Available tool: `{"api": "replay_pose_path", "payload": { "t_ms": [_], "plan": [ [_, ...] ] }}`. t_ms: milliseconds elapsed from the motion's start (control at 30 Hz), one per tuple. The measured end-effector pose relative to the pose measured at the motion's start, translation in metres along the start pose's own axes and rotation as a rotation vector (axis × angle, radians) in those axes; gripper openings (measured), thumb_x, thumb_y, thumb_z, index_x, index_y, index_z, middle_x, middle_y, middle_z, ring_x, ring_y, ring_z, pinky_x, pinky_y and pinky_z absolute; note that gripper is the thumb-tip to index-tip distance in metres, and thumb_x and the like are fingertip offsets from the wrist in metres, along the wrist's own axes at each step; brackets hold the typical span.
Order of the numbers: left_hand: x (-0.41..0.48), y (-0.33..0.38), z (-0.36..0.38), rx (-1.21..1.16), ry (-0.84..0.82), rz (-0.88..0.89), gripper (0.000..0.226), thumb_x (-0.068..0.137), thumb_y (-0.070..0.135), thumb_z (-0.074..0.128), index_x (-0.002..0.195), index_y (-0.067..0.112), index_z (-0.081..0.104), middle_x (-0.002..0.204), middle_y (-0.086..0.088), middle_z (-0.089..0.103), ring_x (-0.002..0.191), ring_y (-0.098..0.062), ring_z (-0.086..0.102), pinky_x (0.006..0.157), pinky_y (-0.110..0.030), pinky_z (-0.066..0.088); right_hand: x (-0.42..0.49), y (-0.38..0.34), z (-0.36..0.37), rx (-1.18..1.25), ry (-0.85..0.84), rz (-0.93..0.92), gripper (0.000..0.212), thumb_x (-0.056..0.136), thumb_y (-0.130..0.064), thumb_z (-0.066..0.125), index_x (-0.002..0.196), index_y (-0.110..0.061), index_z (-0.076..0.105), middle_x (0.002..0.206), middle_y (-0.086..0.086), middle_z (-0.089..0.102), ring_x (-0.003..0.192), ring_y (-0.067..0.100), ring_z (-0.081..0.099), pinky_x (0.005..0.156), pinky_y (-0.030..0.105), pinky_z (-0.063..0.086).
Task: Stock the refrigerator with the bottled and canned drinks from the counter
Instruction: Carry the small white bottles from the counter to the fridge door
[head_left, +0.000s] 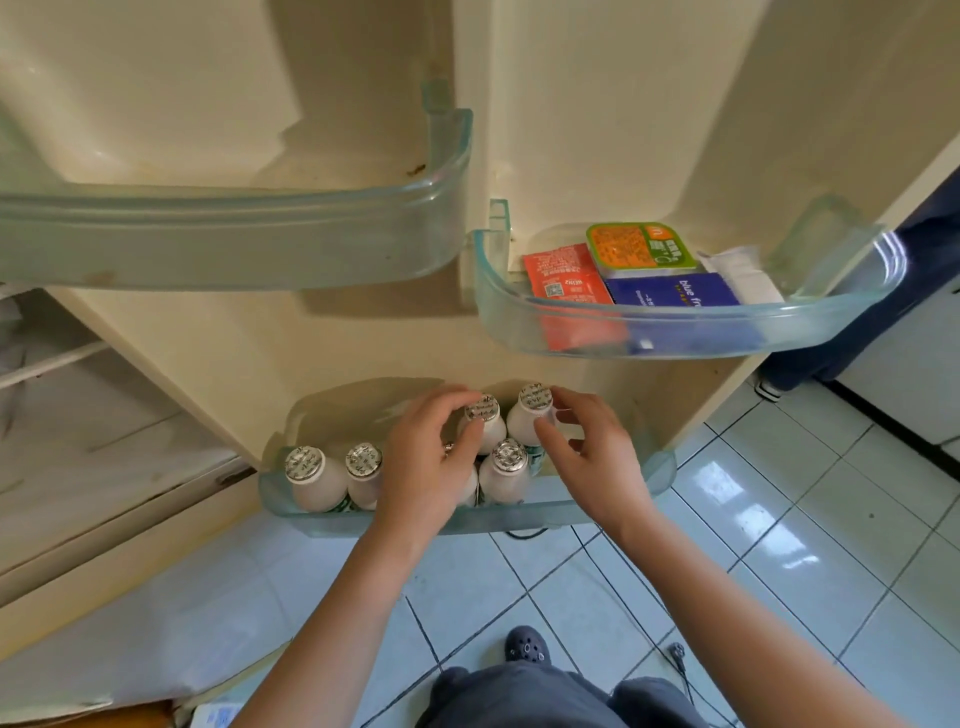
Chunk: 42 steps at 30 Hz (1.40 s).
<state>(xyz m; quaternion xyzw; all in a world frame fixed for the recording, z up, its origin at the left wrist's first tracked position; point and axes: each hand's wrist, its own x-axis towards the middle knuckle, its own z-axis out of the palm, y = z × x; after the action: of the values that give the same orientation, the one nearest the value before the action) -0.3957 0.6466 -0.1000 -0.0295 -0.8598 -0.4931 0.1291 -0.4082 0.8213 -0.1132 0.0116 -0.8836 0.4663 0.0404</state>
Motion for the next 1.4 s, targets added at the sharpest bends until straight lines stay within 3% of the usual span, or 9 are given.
{"api": "replay_pose_path", "payload": {
  "t_ms": [200,367,467,600,733,900,1133,1267,1400],
  "plan": [
    [-0.037,0.007,0.003,0.113,0.17,0.567,0.014,0.087,0.007,0.058,0.098,0.006,0.067,0.102,-0.006,0.066,0.1,-0.02,0.058,0.092,-0.03,0.042,-0.057,0.008,-0.009,-0.011,0.161,-0.008,0.02,0.09,-0.016,0.059,0.109,-0.018,0.063,0.101,-0.015,0.056,0.099,0.002,0.056,0.083,0.029,0.053],
    [-0.083,-0.003,0.036,0.033,-0.115,0.664,0.013,0.09,0.013,0.055,0.103,0.016,0.058,0.092,0.0,0.068,0.086,-0.018,0.058,0.079,-0.03,0.043,-0.122,0.039,-0.013,-0.226,0.253,-0.015,0.016,0.086,-0.005,0.062,0.101,-0.009,0.066,0.102,-0.002,0.062,0.09,0.011,0.06,0.074,0.028,0.052],
    [-0.108,-0.018,0.062,-0.002,-0.453,0.568,0.016,0.089,0.02,0.053,0.103,0.02,0.06,0.088,0.008,0.065,0.083,-0.009,0.054,0.078,-0.023,0.04,-0.166,0.068,-0.009,-0.326,0.205,0.154,0.017,0.084,-0.006,0.064,0.099,-0.011,0.067,0.1,-0.003,0.063,0.087,0.014,0.063,0.07,0.027,0.05],
    [-0.141,-0.059,0.092,0.139,-1.05,0.048,0.026,0.09,0.03,0.054,0.115,0.025,0.06,0.099,0.014,0.06,0.088,-0.005,0.054,0.083,-0.023,0.044,-0.235,0.112,0.008,-0.39,-0.068,0.54,0.026,0.089,-0.027,0.059,0.115,-0.02,0.061,0.113,-0.005,0.06,0.105,0.015,0.057,0.083,0.026,0.043],
    [-0.18,-0.103,0.11,0.396,-1.384,-0.272,0.035,0.093,0.035,0.052,0.123,0.018,0.056,0.119,0.003,0.061,0.106,-0.014,0.058,0.09,-0.023,0.042,-0.312,0.138,0.029,-0.278,-0.274,0.969,0.032,0.094,-0.034,0.048,0.12,-0.019,0.057,0.119,-0.002,0.061,0.109,0.016,0.057,0.087,0.025,0.042],
    [-0.231,-0.133,0.112,0.707,-1.558,-0.167,0.034,0.092,0.039,0.049,0.118,0.02,0.058,0.123,-0.003,0.061,0.112,-0.02,0.056,0.083,-0.024,0.041,-0.41,0.141,0.039,-0.128,-0.341,1.222,0.031,0.094,-0.036,0.041,0.105,-0.017,0.062,0.104,0.002,0.068,0.101,0.021,0.061,0.079,0.026,0.043],
    [-0.335,-0.13,0.118,0.856,-1.536,-0.147,0.031,0.092,0.038,0.049,0.117,0.021,0.057,0.125,-0.002,0.061,0.115,-0.022,0.055,0.09,-0.026,0.043,-0.562,0.142,0.039,0.016,-0.179,1.313,0.027,0.093,-0.034,0.044,0.11,-0.02,0.061,0.109,-0.003,0.066,0.101,0.016,0.059,0.077,0.023,0.041],
    [-0.43,-0.101,0.124,0.763,-1.513,-0.115,0.01,0.091,0.029,0.052,0.082,0.028,0.056,0.092,0.001,0.064,0.094,-0.021,0.056,0.072,-0.024,0.036,-0.679,0.141,0.036,0.036,-0.085,1.407,0.03,0.094,-0.036,0.045,0.115,-0.021,0.06,0.117,-0.002,0.064,0.109,0.018,0.057,0.084,0.024,0.042],
    [-0.538,-0.07,0.122,0.824,-1.625,0.085,0.024,0.091,0.035,0.051,0.108,0.025,0.064,0.119,-0.001,0.062,0.112,-0.022,0.055,0.091,-0.028,0.044,-0.803,0.134,0.033,0.117,0.03,1.584,0.019,0.094,-0.033,0.045,0.092,-0.025,0.061,0.102,0.001,0.064,0.108,0.021,0.058,0.077,0.024,0.039]
  ]
}}
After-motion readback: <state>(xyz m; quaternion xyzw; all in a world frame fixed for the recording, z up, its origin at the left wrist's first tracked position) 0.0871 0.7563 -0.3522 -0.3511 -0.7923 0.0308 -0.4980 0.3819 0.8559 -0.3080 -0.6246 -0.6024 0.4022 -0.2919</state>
